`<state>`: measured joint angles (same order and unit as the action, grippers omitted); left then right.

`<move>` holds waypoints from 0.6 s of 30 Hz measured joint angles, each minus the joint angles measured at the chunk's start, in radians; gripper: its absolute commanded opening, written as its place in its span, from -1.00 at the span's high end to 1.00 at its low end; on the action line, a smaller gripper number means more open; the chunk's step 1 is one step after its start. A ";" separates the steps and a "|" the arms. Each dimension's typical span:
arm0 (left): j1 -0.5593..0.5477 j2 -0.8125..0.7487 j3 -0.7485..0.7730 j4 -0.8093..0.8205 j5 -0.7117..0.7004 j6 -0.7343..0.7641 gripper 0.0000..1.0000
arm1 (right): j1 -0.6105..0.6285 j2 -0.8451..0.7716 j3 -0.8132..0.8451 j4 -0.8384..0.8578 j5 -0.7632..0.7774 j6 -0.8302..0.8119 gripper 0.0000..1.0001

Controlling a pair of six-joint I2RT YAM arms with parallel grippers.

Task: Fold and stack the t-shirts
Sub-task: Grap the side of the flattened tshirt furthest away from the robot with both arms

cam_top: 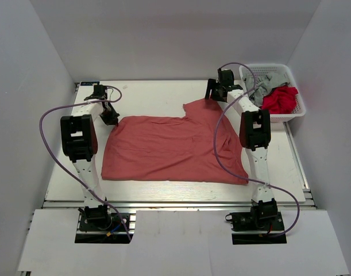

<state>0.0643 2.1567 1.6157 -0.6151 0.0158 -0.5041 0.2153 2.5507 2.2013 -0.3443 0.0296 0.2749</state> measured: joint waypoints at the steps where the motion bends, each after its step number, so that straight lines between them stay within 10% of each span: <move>1: 0.000 -0.002 -0.003 0.001 0.002 0.001 1.00 | 0.000 0.004 0.000 0.014 -0.014 0.002 -0.38; 5: 0.000 -0.003 -0.005 0.006 0.013 0.007 1.00 | 0.001 0.022 0.004 0.064 -0.053 0.001 -0.20; 10: -0.002 -0.004 -0.008 0.011 0.018 0.008 1.00 | 0.001 0.038 0.008 0.095 -0.080 -0.032 1.00; 18: -0.014 -0.019 -0.010 0.016 -0.010 0.027 1.00 | 0.014 -0.082 -0.179 0.164 -0.017 -0.136 1.00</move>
<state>0.0502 2.1380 1.6058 -0.5995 0.0055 -0.4774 0.2291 2.4691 2.0220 -0.1799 0.0128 0.1387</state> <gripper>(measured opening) 0.015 0.013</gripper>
